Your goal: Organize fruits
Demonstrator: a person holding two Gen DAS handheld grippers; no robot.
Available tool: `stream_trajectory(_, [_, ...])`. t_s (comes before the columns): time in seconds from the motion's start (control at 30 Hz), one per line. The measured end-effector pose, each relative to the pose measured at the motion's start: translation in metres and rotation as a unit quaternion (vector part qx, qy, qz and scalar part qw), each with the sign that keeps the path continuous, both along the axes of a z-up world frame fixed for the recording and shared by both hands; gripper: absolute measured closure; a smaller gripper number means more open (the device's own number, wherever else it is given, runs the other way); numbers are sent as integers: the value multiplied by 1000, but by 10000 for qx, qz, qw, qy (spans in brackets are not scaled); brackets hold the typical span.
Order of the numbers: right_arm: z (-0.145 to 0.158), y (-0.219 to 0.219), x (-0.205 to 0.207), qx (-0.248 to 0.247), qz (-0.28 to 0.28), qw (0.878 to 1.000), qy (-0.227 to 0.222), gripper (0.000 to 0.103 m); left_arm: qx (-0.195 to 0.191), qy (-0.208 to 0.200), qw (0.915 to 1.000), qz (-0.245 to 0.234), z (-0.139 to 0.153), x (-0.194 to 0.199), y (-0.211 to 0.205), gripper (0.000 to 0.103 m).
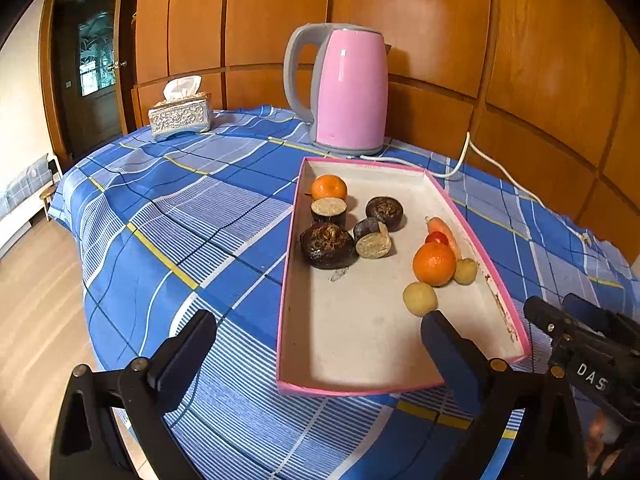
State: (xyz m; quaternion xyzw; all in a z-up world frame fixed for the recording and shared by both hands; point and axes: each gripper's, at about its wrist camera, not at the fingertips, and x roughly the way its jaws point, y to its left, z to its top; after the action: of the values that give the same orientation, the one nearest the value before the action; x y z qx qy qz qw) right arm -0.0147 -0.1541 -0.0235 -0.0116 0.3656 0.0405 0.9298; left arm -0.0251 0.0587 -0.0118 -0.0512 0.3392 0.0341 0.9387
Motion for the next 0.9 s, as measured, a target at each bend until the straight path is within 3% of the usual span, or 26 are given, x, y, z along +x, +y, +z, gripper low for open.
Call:
stream_trajectory(0.2, [2,2,-1,-64,7,10000,-34,38,230,-8,9996,144,1,1,-4,0])
stream_trajectory(0.9, [1,1,-2,-50,26,10000,-58,38,120,-78,9995,276,1,-3,0,0])
